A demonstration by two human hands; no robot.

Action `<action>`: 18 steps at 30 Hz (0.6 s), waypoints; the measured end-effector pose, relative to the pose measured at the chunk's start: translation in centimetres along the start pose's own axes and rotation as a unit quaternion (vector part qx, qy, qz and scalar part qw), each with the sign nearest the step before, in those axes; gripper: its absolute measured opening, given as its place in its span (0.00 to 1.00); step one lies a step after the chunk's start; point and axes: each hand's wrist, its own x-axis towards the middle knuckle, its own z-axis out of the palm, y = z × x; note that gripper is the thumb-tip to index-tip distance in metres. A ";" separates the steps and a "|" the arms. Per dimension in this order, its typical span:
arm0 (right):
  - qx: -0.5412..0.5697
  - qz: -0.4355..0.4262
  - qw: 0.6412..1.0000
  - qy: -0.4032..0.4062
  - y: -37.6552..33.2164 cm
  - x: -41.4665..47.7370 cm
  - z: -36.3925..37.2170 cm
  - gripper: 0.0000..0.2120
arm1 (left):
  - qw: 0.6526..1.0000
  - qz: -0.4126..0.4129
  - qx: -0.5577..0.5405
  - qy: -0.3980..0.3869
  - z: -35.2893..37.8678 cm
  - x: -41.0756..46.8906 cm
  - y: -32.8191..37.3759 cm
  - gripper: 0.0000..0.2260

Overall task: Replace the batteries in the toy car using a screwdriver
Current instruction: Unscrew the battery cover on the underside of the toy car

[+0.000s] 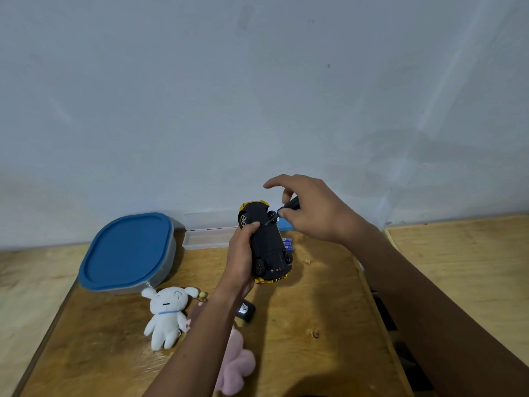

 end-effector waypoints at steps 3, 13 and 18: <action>-0.088 0.039 0.995 0.030 0.3 0.2 0.3 0.18 | 1.000 -0.002 -0.005 -0.015 0.2 -0.1 0.0 0.15; -0.019 0.017 1.000 0.013 0.3 0.2 -0.1 0.23 | 1.000 -0.008 0.004 0.002 -0.1 0.2 -0.4 0.16; -0.093 0.042 0.994 0.032 0.7 0.2 0.2 0.18 | 1.000 -0.006 0.009 0.000 0.2 0.2 -0.6 0.15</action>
